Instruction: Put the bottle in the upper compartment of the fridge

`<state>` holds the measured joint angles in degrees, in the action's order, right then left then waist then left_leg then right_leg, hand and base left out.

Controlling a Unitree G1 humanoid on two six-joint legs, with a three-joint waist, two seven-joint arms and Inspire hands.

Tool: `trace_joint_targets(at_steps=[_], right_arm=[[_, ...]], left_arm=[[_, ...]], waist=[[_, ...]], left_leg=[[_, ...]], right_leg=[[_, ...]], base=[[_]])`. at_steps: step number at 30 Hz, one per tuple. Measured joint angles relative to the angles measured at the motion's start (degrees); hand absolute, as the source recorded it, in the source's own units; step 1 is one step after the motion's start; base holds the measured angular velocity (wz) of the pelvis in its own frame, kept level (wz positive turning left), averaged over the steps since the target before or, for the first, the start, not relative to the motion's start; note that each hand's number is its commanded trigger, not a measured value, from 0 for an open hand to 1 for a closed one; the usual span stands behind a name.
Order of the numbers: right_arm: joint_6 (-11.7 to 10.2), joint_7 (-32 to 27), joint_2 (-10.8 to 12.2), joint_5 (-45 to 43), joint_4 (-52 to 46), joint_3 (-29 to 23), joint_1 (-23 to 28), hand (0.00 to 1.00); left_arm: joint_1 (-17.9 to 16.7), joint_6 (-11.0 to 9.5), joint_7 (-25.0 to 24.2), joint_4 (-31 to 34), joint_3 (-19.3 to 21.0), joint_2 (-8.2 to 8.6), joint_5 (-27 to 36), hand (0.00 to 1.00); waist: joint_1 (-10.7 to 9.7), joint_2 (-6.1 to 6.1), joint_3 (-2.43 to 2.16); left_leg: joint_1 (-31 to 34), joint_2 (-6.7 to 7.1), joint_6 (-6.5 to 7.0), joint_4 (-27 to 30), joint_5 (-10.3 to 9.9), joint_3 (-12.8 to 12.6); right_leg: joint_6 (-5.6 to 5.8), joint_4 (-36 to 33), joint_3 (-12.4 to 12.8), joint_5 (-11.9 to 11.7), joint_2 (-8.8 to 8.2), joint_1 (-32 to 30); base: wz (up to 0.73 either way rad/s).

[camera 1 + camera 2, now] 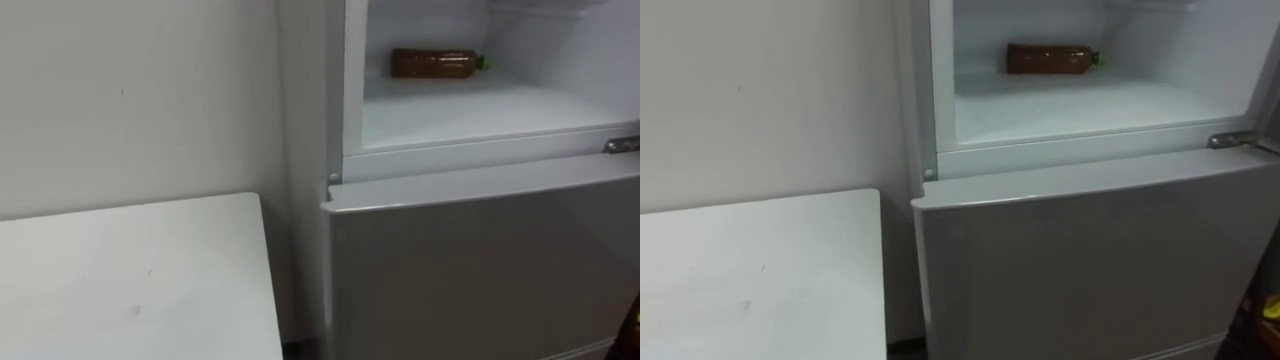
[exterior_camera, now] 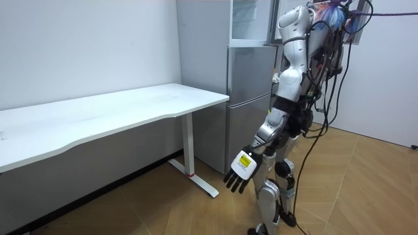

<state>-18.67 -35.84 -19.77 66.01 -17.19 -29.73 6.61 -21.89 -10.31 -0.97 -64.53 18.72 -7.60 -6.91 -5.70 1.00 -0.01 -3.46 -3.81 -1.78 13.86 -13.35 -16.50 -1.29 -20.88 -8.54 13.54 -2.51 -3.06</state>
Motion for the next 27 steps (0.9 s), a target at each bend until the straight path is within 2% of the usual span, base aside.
trace_joint_targets(at_steps=[2, 7, 14, 24, 27], right_arm=[[-1.37, 1.05, 1.14, -1.57, -0.72, 1.81, 1.10, 0.00], [-2.60, 3.04, 3.99, -3.49, -2.35, 5.17, 1.96, 0.00], [-2.94, 6.54, 4.19, -3.74, -3.02, 10.72, 3.07, 0.00], [-2.36, 10.63, 4.64, -3.88, -3.71, 17.27, 3.20, 0.00], [-1.16, 12.55, 4.77, -3.88, -3.70, 18.36, 3.24, 0.00]], left_arm=[[1.18, -0.22, -0.06, -1.27, -0.81, -0.09, 0.03, 0.00], [1.39, -0.21, -0.84, -1.55, -2.71, -0.25, 0.08, 0.00], [1.62, -0.17, -0.88, -1.83, -5.50, -0.32, 0.11, 0.00], [1.60, -0.16, -0.76, -1.80, -7.39, -0.41, 0.12, 0.00], [1.61, -0.15, -0.70, -1.70, -7.91, -0.43, 0.07, 0.00]], waist=[[0.53, -0.22, -0.01], [1.07, -0.29, -0.01], [1.21, -0.35, -0.04], [1.77, -0.46, -0.11], [2.27, -0.56, -0.18]], left_leg=[[-0.13, -0.07, 0.00, 0.18, 0.00, -0.25], [-0.21, -0.50, -0.05, -0.17, -0.01, -0.74], [-0.11, -0.59, -0.15, -0.15, 0.05, -0.62], [-0.13, -0.52, -0.19, -0.09, 0.09, -0.60], [-0.13, -0.53, -0.21, -0.10, 0.10, -0.60]], right_leg=[[-0.06, -0.02, 0.12, -0.05, 0.00, 0.05], [-0.33, 0.26, 0.54, -0.32, 0.43, 0.02], [-0.45, 0.28, 0.54, -0.41, 0.54, -0.02], [-0.43, 0.37, 0.58, -0.41, 0.58, -0.11], [-0.43, 0.48, 0.57, -0.41, 0.59, -0.05]], base=[[-0.05], [-0.06], [0.00], [0.00], [0.00]])
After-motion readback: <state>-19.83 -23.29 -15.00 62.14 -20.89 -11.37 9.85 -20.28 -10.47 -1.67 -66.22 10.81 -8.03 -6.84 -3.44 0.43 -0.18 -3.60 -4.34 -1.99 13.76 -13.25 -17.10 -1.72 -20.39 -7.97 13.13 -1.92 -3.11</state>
